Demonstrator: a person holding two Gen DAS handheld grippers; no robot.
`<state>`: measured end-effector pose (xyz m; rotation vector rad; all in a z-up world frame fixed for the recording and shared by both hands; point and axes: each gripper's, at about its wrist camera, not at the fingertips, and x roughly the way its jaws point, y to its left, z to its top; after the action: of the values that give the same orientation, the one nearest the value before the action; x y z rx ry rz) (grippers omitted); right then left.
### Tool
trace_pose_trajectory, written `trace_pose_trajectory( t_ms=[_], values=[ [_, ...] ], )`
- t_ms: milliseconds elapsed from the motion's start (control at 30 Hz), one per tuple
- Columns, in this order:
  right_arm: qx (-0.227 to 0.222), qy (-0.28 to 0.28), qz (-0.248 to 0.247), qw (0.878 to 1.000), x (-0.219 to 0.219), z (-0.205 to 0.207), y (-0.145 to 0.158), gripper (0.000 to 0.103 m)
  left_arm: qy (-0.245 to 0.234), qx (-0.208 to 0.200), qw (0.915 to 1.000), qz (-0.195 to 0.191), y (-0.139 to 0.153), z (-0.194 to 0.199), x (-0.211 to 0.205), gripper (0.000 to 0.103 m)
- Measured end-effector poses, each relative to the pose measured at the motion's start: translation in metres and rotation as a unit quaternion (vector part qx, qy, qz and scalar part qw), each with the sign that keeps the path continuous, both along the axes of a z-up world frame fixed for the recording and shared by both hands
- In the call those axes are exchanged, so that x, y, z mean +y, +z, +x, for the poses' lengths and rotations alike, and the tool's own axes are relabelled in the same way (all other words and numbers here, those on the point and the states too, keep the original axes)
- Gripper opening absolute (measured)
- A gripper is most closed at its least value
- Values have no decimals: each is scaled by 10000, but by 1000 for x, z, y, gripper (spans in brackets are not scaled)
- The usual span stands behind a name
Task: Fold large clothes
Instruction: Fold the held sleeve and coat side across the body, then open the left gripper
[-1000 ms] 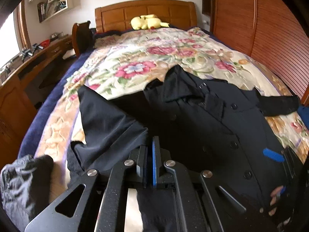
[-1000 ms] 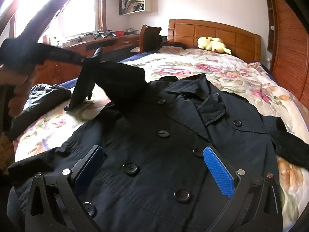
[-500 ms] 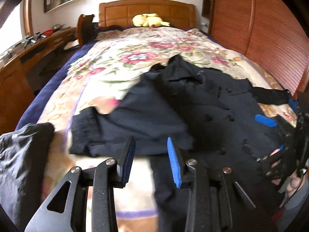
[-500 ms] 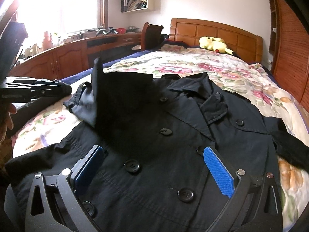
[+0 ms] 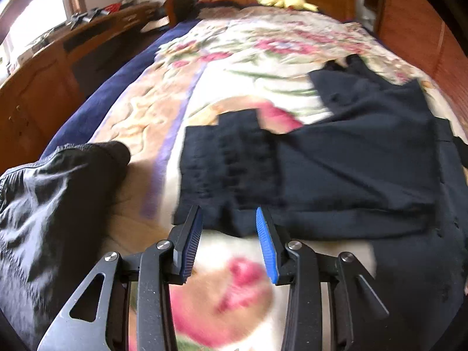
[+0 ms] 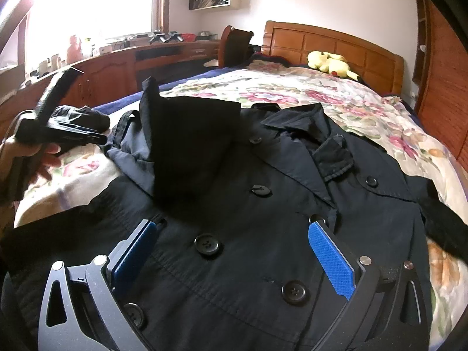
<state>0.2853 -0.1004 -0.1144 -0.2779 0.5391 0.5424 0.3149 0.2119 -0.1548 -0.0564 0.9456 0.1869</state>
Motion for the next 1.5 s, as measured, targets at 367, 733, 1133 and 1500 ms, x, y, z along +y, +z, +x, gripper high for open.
trace_pose_trajectory(
  t_ms=[367, 733, 1133, 1500],
  values=[
    [-23, 67, -95, 9999, 1, -1, 1, 103, 195, 411, 9989, 117, -32, 31, 22, 47],
    [24, -46, -72, 10000, -3, 5, -2, 103, 255, 473, 9983, 224, -37, 35, 20, 47],
    [-144, -550, 23, 9984, -29, -15, 9, 103, -497, -167, 9986, 40, 40, 26, -42, 8],
    [10, -1352, 49, 9908, -105, -52, 13, 103, -1957, -1435, 9698, -228, 138, -12, -191, 7]
  ],
)
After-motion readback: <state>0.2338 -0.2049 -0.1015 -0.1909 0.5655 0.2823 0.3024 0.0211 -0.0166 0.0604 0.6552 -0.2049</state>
